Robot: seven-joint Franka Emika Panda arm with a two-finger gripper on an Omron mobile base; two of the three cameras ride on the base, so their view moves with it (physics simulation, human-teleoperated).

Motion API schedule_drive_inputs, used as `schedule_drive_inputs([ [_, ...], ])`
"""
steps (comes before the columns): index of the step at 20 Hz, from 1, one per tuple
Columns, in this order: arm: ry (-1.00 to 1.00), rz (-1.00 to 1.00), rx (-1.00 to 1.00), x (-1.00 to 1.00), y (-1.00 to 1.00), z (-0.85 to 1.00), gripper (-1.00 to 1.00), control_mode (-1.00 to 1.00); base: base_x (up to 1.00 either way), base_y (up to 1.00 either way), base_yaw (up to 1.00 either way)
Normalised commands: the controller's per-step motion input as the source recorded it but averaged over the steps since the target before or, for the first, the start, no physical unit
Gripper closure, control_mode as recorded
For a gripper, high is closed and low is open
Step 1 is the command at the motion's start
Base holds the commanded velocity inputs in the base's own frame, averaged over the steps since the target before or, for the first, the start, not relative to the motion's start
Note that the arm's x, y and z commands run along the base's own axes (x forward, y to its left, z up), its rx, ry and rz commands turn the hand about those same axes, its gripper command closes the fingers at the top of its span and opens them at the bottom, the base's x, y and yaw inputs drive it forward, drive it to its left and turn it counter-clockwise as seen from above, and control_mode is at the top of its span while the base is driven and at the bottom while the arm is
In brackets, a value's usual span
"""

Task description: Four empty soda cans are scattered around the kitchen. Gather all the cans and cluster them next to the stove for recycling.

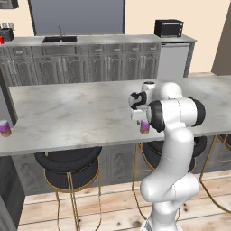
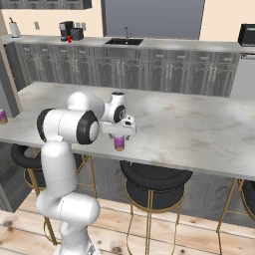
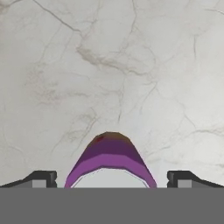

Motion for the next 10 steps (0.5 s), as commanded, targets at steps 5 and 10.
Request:
schedule_drive_inputs([
  [5,0.0,-0.01,0.0,-0.07,0.0,-0.08,-1.0,-1.0,0.0,0.0,0.0],
  [10,0.0,-0.01,0.0,-0.05,0.0,-0.08,-1.0,-1.0,0.0,0.0,0.0],
])
